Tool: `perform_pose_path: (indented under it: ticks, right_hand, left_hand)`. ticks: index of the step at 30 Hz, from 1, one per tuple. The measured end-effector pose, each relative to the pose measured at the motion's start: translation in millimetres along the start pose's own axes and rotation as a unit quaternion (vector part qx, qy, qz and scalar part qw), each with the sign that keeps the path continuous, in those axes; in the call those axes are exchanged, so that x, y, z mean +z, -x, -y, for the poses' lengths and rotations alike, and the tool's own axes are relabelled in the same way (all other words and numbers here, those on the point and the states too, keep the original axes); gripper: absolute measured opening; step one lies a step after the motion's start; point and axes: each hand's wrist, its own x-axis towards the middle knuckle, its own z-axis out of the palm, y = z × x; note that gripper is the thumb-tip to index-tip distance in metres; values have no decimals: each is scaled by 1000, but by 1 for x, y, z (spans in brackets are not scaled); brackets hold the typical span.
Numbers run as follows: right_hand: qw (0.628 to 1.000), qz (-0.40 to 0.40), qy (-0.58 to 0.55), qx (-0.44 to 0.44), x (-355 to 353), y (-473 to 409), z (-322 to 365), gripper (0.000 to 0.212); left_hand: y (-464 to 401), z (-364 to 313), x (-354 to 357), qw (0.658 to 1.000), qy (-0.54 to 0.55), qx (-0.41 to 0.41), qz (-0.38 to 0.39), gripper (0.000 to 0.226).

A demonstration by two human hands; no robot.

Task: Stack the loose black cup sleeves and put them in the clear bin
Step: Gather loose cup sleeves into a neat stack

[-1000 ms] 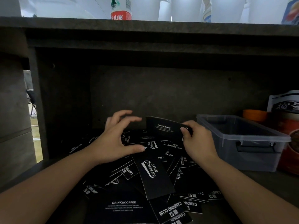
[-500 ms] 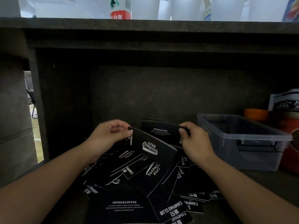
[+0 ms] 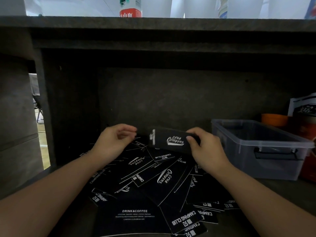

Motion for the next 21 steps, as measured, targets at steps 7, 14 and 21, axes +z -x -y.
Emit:
perform_pose_path:
  ticks: [7,14,21]
  right_hand:
    - [992,-90,-24,84,-2,-7,-9,14]
    - [991,-86,-20,96,-2,-6,-11,12]
    - [992,-67,-30,107,-1,-4,-9,11]
  left_hand:
    - [1,10,-8,938,-273,-56,206,79]
    - [2,10,-5,961,-224,-29,161,80]
    - [3,7,-4,949,-271,-41,153,92]
